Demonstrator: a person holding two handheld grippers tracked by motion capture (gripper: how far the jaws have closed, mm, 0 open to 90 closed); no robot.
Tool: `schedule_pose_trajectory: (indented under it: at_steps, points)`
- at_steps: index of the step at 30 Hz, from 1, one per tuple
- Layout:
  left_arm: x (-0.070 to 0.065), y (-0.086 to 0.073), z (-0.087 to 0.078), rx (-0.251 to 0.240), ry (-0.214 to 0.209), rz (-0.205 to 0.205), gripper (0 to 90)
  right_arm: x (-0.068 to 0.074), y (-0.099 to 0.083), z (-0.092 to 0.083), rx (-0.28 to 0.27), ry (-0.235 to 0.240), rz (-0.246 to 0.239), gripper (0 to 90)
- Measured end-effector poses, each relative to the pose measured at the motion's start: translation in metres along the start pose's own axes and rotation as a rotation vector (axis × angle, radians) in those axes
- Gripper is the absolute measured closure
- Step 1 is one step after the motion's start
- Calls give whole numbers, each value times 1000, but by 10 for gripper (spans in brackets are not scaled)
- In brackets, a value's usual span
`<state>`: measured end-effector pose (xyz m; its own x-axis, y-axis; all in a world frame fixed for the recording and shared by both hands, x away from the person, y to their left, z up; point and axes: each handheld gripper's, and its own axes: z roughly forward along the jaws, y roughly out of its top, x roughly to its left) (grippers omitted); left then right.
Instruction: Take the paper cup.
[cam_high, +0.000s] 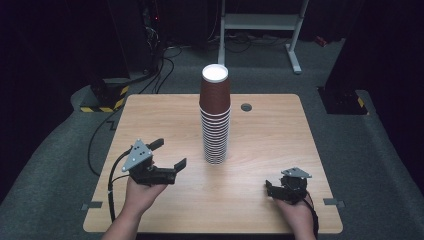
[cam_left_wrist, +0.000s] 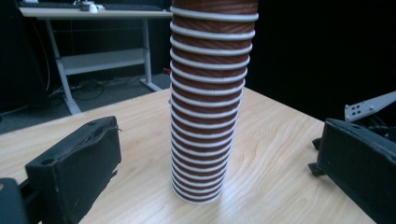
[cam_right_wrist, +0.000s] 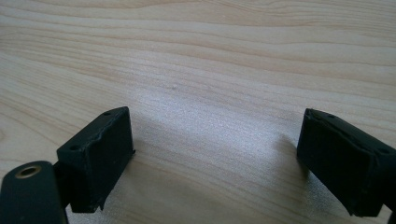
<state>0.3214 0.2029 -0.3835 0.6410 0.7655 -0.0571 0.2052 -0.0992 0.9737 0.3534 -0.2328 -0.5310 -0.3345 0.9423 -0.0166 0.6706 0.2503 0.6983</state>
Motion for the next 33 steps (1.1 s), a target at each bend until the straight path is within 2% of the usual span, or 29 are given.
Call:
schedule_pose_trajectory:
  at_steps: [4,11,24,29,33]
  points:
    - [1,8,2,-17,-7,-7,0,0,0,0,1,2,1,97]
    - [0,18,6,-18,-21,-10,0,0,0,0,1,3,-1,98]
    - [-3,39,16,-50,-24,20,0,0,0,0,1,5,-4,97]
    - [0,49,21,-76,-31,6,1,0,0,0,1,5,-5,97]
    - [2,55,25,-78,-32,8,1,0,0,0,1,5,-4,97]
